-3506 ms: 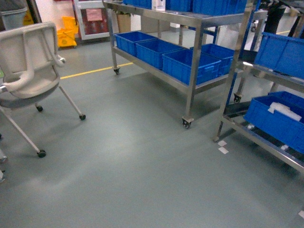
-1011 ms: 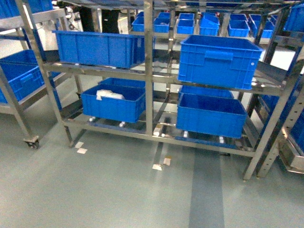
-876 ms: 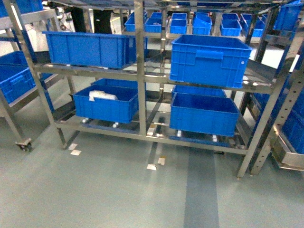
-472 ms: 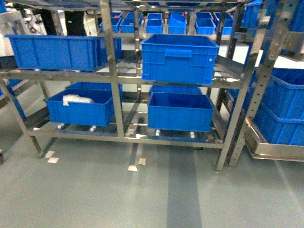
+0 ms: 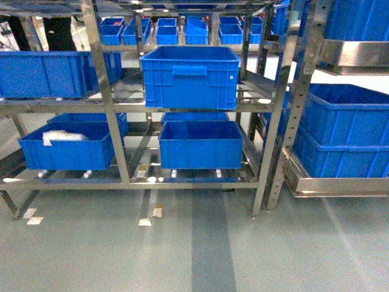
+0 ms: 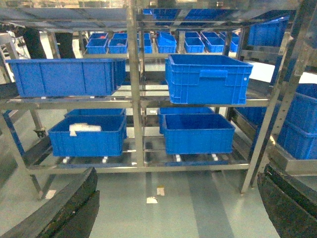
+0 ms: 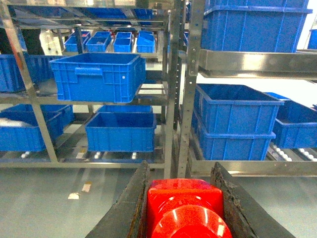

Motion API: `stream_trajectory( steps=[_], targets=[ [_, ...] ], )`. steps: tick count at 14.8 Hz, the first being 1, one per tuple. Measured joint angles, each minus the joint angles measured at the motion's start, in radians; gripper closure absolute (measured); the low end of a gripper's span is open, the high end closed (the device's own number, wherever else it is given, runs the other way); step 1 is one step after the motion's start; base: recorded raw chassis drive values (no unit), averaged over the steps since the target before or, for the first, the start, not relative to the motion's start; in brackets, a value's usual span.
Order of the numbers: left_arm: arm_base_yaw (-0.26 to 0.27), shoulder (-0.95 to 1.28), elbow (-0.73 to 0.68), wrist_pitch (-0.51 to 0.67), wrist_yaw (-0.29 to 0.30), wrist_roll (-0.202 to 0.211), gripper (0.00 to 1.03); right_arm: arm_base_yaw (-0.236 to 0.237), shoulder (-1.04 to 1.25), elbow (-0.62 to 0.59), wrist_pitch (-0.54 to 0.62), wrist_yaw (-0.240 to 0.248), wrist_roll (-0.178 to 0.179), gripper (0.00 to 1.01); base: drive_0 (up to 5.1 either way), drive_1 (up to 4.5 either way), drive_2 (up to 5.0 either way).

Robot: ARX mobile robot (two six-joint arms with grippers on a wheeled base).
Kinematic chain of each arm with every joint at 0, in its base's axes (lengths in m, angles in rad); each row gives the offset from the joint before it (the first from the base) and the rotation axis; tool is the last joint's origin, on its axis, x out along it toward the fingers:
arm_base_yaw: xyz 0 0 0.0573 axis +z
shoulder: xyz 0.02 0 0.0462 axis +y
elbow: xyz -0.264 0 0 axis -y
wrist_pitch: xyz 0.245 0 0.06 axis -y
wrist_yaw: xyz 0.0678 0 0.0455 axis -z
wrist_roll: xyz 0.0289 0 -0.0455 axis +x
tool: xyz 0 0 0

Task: Pick red block from blue box to shelf

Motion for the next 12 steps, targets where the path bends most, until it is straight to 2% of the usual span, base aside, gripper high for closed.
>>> stream_trajectory(
  steps=[2, 7, 12],
  targets=[
    [0.000, 0.000, 0.000, 0.002, 0.000, 0.000, 0.05, 0.000, 0.000, 0.000, 0.001, 0.000, 0.000, 0.73, 0.0, 3.76, -3.8],
    [0.000, 0.000, 0.000, 0.001, 0.000, 0.000, 0.05, 0.000, 0.000, 0.000, 0.001, 0.000, 0.000, 0.73, -2.3, 5.16, -2.4],
    [0.000, 0.000, 0.000, 0.005, 0.000, 0.000, 0.05, 0.000, 0.000, 0.000, 0.006, 0.000, 0.000, 0.73, 0.1, 3.86, -3.7]
  ],
)
